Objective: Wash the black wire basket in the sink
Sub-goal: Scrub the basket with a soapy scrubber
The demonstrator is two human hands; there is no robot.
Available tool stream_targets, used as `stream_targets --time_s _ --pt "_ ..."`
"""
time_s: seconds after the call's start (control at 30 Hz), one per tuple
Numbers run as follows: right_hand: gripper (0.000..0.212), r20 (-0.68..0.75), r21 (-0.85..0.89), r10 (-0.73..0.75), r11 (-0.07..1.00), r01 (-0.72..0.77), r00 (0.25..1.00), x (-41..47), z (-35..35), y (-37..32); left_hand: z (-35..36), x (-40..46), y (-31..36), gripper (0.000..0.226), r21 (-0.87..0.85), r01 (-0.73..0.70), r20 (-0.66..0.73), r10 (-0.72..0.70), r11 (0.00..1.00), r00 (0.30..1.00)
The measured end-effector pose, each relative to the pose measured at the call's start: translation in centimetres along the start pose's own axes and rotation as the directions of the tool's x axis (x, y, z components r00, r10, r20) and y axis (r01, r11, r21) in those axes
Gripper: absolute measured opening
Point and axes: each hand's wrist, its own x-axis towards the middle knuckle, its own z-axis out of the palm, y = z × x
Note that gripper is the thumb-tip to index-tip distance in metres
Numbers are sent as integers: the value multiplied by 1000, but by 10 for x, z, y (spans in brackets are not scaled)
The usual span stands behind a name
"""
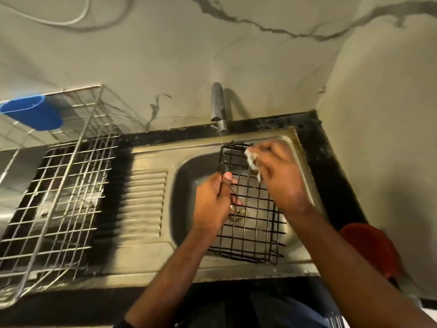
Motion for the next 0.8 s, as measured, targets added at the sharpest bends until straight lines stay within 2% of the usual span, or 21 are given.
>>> stream_targets --time_s 0.07,0.13,0.2,0.3,0.37,0.43,0.5,0.57,0.6,0.67,0.73,0.8 --pt "36 -8 22 93 995 -93 996 21 0 -3 -7 -8 -4 29 16 -19 -6 20 1000 1000" --pt "34 19 44 94 995 -95 995 33 4 -10 -14 -14 -6 31 28 -59 -24 60 998 998" --pt "30 71 61 4 998 -9 997 33 11 -24 -18 -14 -9 31 6 -64 -63 64 998 996" --pt "30 206 199 -177 970 136 962 15 22 -58 -27 -5 -11 30 -40 -92 -116 86 995 989" --pt "34 213 151 -247 964 218 945 6 23 -69 -34 -1 -12 31 -26 -156 -126 151 987 980" --pt "38 123 12 -175 984 175 977 11 19 -63 -39 -4 -12 31 -57 -164 -119 156 985 981" --pt "36 29 -81 22 997 -20 999 12 12 -55 -46 -10 -16 27 -109 -145 -88 136 983 987" --pt "33 -25 -41 181 982 -182 983 6 10 -53 -56 -18 -23 23 -144 -153 -61 145 978 988" --pt "32 -42 -23 216 976 -218 975 1 12 -58 -62 -21 -27 22 -149 -149 -47 144 977 989" --pt "30 -50 -39 216 975 -218 975 -13 24 -80 -71 -23 -35 23 -172 -127 -39 122 977 992" --pt "31 -28 -3 139 990 -140 990 -31 44 -115 -81 -21 -47 28 -180 -126 -56 118 976 991" --pt "35 79 22 93 995 -95 993 -50 57 -143 -90 -18 -56 33 -200 -145 -96 128 969 987"
